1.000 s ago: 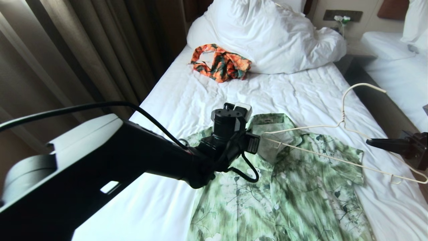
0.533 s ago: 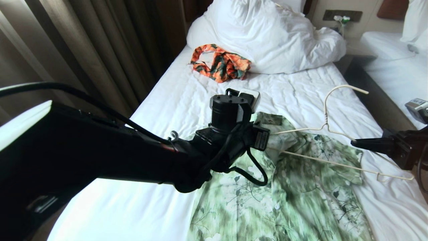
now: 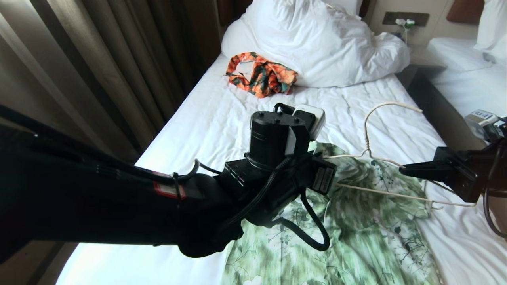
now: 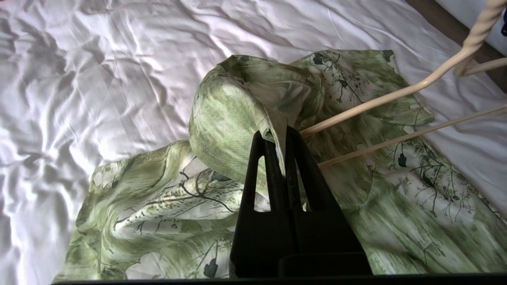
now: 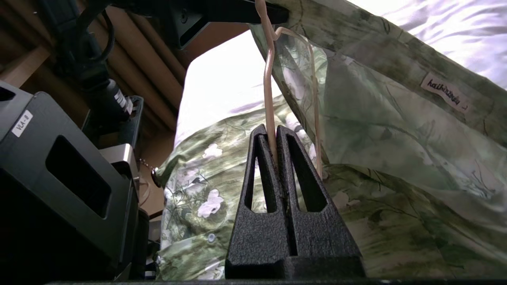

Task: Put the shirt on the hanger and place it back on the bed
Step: Hook one side of the shirt onto the hanger

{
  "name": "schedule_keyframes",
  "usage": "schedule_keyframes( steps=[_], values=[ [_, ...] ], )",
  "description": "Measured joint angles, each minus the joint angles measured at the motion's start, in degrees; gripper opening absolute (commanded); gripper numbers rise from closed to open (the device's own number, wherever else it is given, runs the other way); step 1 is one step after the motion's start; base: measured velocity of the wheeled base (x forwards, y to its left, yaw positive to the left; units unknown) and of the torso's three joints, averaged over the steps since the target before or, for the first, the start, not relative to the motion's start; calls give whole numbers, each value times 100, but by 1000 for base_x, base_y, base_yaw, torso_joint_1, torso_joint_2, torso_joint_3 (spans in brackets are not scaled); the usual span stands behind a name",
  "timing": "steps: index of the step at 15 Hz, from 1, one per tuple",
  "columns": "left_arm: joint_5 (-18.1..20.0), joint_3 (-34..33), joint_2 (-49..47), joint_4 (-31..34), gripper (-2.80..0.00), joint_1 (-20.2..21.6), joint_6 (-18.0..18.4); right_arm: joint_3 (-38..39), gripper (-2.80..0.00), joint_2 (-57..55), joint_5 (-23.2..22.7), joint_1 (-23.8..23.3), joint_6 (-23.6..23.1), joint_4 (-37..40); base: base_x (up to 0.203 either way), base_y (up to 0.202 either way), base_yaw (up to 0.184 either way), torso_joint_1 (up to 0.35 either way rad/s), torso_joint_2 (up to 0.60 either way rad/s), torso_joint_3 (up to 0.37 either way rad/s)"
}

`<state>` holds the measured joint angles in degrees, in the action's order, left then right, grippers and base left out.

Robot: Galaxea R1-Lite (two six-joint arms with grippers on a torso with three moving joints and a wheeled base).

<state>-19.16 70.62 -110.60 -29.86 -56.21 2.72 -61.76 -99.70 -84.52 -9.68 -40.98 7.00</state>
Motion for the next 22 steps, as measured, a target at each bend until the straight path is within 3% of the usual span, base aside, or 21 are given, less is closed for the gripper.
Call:
schedule_keyframes(
  steps=[8, 11, 19, 22],
  values=[
    [-338, -7, 813, 1098, -280, -859, -341, -6, -280, 47, -215, 462, 0, -2, 0, 0, 0, 0, 0, 0],
    [-338, 122, 768, 1123, -280, -963, -343, 182, -280, -146, -265, 450, -44, -111, 0, 0, 0, 0, 0, 0],
    [-344, 420, 31, 1095, -280, -1055, -340, 918, -280, -807, -266, 536, -61, -1703, 0, 0, 0, 0, 0, 0],
    [-333, 457, -255, 1068, -280, -1070, -356, 951, -280, -1009, -265, 557, -61, -1922, 0, 0, 0, 0, 0, 0]
  ],
)
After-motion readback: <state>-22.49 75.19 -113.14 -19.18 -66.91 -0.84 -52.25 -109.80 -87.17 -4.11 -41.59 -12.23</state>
